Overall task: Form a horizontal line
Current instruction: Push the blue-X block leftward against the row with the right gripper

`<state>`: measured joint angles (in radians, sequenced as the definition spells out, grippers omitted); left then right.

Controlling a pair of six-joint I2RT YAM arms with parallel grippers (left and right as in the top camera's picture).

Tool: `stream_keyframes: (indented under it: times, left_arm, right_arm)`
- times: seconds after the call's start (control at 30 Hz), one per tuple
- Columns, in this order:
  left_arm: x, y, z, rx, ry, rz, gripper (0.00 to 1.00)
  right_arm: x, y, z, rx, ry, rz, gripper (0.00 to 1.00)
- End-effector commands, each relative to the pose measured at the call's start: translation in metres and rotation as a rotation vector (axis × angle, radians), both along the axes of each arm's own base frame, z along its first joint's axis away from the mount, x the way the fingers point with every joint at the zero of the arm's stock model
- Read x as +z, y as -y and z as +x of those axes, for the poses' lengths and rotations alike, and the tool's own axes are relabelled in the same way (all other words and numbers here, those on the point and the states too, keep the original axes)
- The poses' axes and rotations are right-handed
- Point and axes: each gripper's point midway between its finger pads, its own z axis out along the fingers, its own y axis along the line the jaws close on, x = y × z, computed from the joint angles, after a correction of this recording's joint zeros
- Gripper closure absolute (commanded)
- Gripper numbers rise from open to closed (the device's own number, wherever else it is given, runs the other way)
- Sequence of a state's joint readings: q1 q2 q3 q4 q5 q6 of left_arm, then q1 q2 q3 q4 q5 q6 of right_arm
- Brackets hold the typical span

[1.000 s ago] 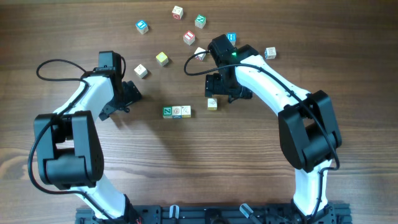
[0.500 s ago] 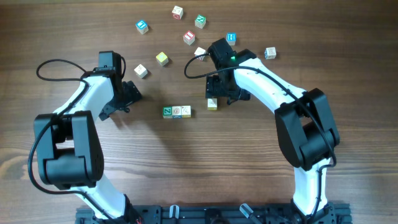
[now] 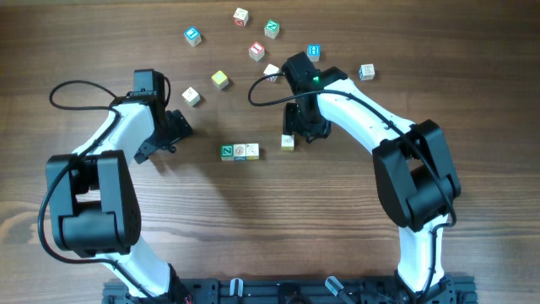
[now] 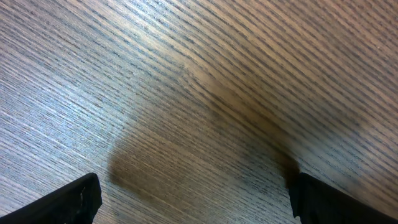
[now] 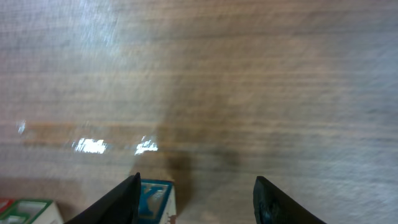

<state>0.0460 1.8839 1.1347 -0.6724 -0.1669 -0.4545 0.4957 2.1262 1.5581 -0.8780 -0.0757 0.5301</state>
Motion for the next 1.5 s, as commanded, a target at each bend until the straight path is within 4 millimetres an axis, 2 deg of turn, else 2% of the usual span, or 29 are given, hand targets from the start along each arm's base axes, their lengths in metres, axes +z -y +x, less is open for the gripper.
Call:
stream_keyframes:
  times: [0.0, 0.13, 0.27, 0.37, 0.43, 0.53, 0.57, 0.63, 0.67, 1.07, 1.47]
  left_arm:
    - [-0.005, 0.000, -0.003, 0.000, -0.017, 0.005, 0.00]
    - [-0.005, 0.000, -0.003, 0.000, -0.017, 0.005, 0.00]
    - [-0.005, 0.000, -0.003, 0.000, -0.017, 0.005, 0.00]
    - [-0.005, 0.000, -0.003, 0.000, -0.017, 0.005, 0.00]
    - [-0.005, 0.000, -0.003, 0.000, -0.017, 0.005, 0.00]
    - [-0.005, 0.000, -0.003, 0.000, -0.017, 0.005, 0.00]
    - [-0.005, 0.000, -0.003, 0.000, -0.017, 0.005, 0.00]
    - [-0.005, 0.000, -0.003, 0.000, -0.017, 0.005, 0.00]
    - [-0.005, 0.000, -0.003, 0.000, -0.017, 0.005, 0.00]
    - [-0.005, 0.000, -0.003, 0.000, -0.017, 0.005, 0.00]
    - [-0.005, 0.000, -0.003, 0.000, -0.017, 0.005, 0.00]
  right_arm:
    - [-0.012, -0.010, -0.015, 0.011, -0.084, 0.058, 0.42]
    - [-0.012, -0.007, -0.012, 0.004, -0.068, 0.039, 0.43]
    - [-0.013, 0.012, 0.008, -0.127, 0.021, -0.061, 0.46]
    - [-0.013, 0.022, 0.010, -0.162, 0.012, -0.071, 0.47]
    - [-0.014, 0.029, 0.006, -0.168, -0.013, -0.086, 0.56]
    - [-0.015, 0.034, -0.003, -0.165, -0.048, -0.107, 0.85]
    - [-0.015, 0.035, -0.005, -0.164, -0.055, -0.110, 0.91]
    - [-0.015, 0.028, -0.010, -0.148, -0.085, -0.074, 0.93]
    - [-0.014, 0.018, -0.015, -0.102, -0.112, -0.017, 0.95]
    - [-0.011, -0.025, -0.036, 0.003, -0.145, 0.069, 0.94]
    - [-0.010, -0.033, -0.036, 0.024, -0.130, 0.086, 0.91]
